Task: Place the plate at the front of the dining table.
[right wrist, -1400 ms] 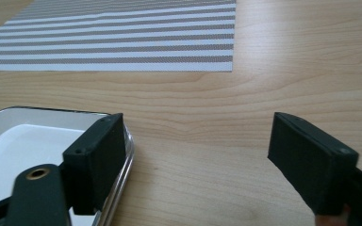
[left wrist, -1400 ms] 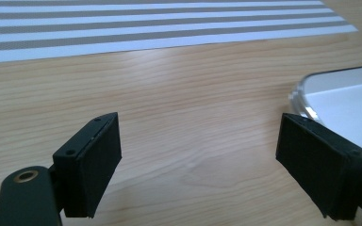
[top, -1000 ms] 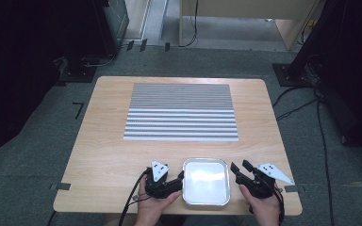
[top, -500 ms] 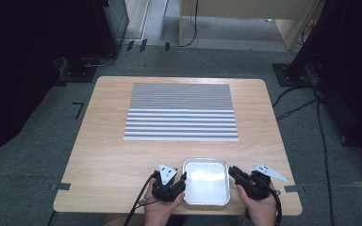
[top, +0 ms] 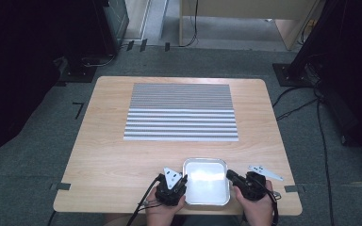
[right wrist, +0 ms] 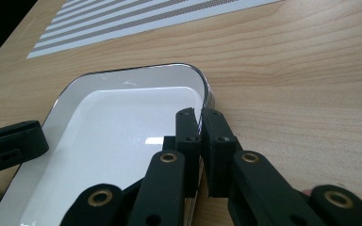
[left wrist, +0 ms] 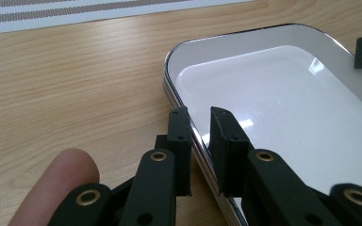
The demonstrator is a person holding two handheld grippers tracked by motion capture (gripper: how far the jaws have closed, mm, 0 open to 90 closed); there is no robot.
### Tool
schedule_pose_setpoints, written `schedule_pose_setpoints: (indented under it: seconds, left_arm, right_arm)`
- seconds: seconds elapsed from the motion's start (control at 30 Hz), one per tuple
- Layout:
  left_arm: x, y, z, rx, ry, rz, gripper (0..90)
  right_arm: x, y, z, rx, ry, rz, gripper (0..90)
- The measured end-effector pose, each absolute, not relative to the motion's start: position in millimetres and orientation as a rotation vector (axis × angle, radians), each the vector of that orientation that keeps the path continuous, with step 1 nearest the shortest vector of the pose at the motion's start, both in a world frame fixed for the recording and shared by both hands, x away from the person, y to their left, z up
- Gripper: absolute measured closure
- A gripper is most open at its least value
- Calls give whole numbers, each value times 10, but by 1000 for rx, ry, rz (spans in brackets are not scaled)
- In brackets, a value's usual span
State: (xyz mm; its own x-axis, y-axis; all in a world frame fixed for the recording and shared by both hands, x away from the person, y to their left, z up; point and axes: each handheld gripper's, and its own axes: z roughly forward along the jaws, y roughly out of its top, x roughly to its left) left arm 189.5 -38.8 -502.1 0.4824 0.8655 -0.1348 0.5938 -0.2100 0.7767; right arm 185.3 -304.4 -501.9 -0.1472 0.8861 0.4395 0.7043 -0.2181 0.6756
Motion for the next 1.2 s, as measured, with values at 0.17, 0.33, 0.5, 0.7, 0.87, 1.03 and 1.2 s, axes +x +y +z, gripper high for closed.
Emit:
schedule_pose_setpoints:
  seconds: [0.17, 0.33, 0.5, 0.7, 0.87, 1.03, 1.2]
  left_arm:
    - [1896, -405, -5014, 1928, 1213, 440, 802]
    - [1904, -415, -5010, 1914, 1229, 449, 818]
    - [1916, -409, -5002, 1903, 1236, 446, 835]
    - [1918, -408, -4997, 1900, 1233, 449, 846]
    - [1915, -408, -4993, 1898, 1227, 458, 859]
    - [1910, -412, -4986, 1897, 1216, 463, 873]
    - [1899, -424, -4974, 1895, 1202, 471, 879]
  right_arm:
    - [1847, -3031, -5018, 1891, 1815, 1285, 875]
    - [1831, -2990, -5013, 1847, 1821, 1246, 876]
    - [1840, -3040, -5037, 1910, 1791, 1315, 884]
    - [1843, -3076, -5050, 1924, 1771, 1365, 892]
    - [1834, -3081, -5035, 1905, 1753, 1391, 894]
    - [1819, -3089, -4985, 1850, 1737, 1417, 899]
    - [1815, -3126, -4959, 1841, 1711, 1441, 900]
